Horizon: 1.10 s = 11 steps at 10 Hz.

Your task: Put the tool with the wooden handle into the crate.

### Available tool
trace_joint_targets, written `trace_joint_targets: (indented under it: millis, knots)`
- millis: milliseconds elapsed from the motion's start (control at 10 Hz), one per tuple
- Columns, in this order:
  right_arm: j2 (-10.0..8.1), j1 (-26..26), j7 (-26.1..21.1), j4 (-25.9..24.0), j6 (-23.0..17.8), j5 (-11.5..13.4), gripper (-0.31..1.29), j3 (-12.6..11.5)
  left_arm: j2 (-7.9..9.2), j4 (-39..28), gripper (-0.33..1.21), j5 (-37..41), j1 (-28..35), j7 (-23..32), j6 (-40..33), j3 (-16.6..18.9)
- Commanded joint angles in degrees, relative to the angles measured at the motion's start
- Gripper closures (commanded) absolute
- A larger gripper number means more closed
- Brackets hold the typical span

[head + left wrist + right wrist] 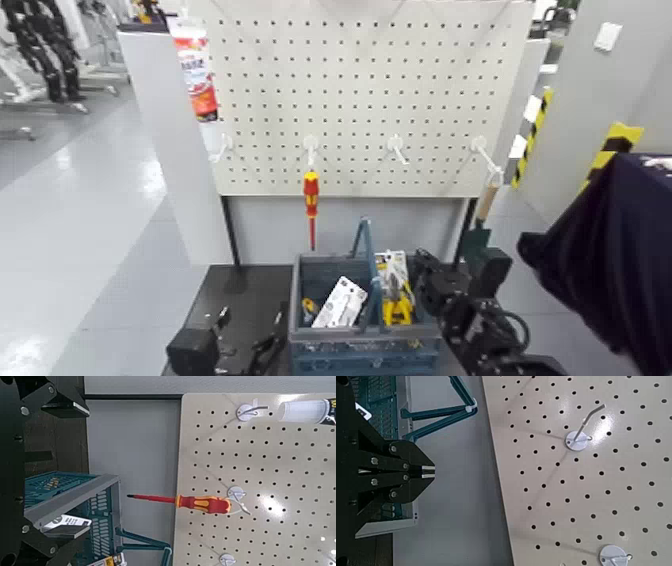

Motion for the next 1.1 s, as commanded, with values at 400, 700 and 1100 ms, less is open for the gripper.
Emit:
trace_joint_targets:
  millis: [400, 700, 1100]
  knots:
    - [-0.08, 0.0, -0.1, 0.1, -0.2, 0.0, 1.26, -0.1, -0.08, 0.1, 0.26, 0.2, 0.0, 0.0, -0.1, 0.0]
    - [-0.08, 0.6, 0.3, -0.4, -1.8, 0.6, 0.39, -0.2, -0.08, 0.1, 0.26, 0.2, 0.1, 0.0, -0.1, 0.1]
    - [0.01, 8.3, -2.5, -12.4, 0.5, 4.6, 0.1, -2.2, -0.26, 0.0, 0.26, 0.2, 0.3, 0.1, -0.1, 0.3]
